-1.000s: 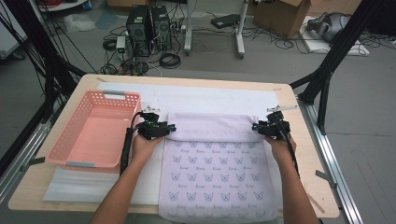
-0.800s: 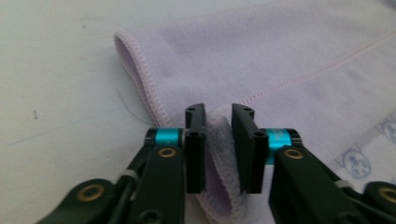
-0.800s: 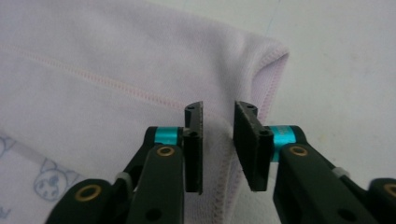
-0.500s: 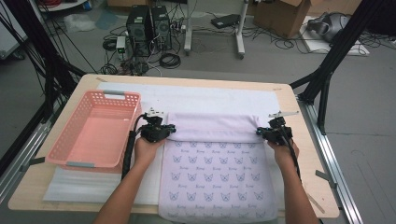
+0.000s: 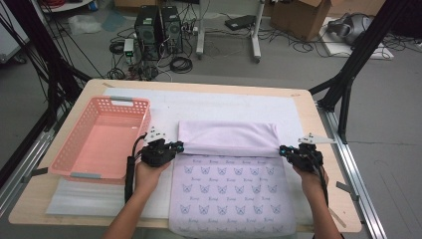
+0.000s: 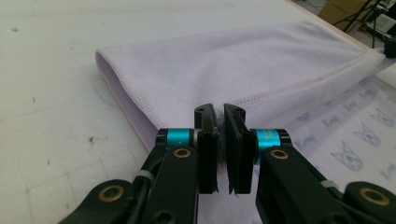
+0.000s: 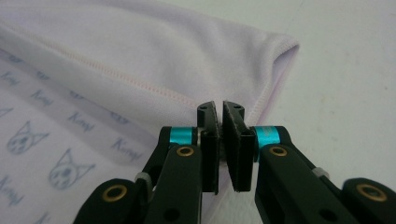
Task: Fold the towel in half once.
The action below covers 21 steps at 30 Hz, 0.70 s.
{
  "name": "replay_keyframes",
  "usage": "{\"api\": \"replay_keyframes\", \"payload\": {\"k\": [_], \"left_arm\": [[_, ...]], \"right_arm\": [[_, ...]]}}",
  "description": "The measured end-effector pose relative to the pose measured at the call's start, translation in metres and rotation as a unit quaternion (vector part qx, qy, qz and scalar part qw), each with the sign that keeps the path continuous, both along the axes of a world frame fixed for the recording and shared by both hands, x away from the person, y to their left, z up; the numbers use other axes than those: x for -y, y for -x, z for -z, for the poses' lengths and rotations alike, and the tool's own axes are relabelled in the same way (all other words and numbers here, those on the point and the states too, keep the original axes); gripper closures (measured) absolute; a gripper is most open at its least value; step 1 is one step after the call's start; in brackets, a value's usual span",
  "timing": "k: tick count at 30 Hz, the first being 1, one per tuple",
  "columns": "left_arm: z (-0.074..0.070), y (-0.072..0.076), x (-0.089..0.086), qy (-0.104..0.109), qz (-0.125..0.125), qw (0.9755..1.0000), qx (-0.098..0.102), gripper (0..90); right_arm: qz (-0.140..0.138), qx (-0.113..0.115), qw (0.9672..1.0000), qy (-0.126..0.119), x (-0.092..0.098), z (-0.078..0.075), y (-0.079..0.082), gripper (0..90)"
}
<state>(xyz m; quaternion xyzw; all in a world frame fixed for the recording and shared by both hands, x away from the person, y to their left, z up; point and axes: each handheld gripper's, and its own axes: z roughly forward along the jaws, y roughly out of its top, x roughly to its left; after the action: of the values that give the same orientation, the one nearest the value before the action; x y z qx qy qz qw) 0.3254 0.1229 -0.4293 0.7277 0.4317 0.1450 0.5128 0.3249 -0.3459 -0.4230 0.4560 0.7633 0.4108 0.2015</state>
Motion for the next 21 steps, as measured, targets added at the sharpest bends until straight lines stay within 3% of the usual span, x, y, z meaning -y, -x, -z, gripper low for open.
{"api": "replay_keyframes", "payload": {"k": [10, 21], "left_arm": [[0.005, 0.035, -0.005, 0.005, 0.027, 0.9996, 0.008, 83.5], [0.006, 0.069, -0.009, 0.008, 0.044, 0.9989, 0.009, 83.7]], "right_arm": [[-0.017, 0.019, 0.9997, -0.004, 0.005, 0.004, 0.041, 84.7], [-0.029, 0.014, 0.9995, -0.002, 0.007, 0.007, 0.072, 84.6]]}}
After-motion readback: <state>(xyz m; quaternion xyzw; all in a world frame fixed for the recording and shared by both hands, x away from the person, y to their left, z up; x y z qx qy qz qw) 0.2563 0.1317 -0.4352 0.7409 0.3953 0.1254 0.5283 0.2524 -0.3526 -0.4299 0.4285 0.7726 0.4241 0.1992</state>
